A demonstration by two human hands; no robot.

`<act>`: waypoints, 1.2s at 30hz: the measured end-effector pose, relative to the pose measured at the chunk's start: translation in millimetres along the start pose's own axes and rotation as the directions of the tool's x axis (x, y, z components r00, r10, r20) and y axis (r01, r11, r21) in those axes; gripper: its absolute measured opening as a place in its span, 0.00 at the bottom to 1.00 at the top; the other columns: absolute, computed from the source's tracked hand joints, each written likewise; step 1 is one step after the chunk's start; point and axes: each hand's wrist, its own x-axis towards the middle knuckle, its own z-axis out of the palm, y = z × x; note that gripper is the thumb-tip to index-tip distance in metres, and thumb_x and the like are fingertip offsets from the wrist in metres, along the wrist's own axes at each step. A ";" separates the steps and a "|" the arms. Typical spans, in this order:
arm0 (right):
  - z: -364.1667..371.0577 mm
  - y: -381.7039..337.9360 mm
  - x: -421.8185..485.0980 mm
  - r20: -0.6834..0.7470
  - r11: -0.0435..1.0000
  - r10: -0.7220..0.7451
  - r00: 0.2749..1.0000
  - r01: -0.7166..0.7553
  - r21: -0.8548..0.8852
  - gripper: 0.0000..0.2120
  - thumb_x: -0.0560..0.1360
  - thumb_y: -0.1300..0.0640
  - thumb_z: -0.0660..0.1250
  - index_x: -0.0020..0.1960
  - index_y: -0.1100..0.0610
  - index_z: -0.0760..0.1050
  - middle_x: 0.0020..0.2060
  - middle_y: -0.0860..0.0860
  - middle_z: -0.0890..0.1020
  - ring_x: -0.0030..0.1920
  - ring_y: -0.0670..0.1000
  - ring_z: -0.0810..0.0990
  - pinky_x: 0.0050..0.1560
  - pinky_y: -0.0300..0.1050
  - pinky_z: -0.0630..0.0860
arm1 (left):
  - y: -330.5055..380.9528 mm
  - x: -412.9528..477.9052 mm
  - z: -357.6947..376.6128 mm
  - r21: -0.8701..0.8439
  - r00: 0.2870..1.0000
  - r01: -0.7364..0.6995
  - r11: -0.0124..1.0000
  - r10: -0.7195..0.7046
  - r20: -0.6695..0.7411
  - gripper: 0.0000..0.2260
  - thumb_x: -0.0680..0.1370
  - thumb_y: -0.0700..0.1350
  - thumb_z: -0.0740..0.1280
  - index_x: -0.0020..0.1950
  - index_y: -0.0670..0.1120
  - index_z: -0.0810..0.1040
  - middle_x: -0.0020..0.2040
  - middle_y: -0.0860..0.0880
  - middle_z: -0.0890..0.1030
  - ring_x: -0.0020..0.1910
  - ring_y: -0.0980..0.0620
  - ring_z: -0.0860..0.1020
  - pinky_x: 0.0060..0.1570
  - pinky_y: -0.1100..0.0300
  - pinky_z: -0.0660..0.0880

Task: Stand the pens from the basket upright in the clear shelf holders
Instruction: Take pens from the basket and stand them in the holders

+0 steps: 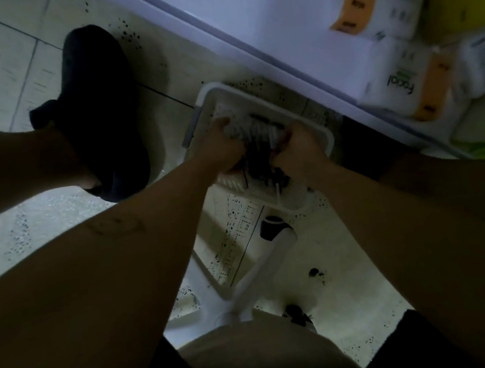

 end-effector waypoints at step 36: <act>-181.8 -126.3 -271.8 -0.720 0.606 -0.485 0.497 0.785 0.134 0.17 0.74 0.60 0.69 0.47 0.36 0.73 0.39 0.50 0.83 0.41 0.51 0.84 0.46 0.59 0.81 | 211.4 -287.6 17.2 0.085 0.482 -0.871 0.483 0.875 -0.031 0.12 0.80 0.43 0.63 0.63 0.48 0.75 0.41 0.41 0.81 0.29 0.50 0.79 0.27 0.61 0.71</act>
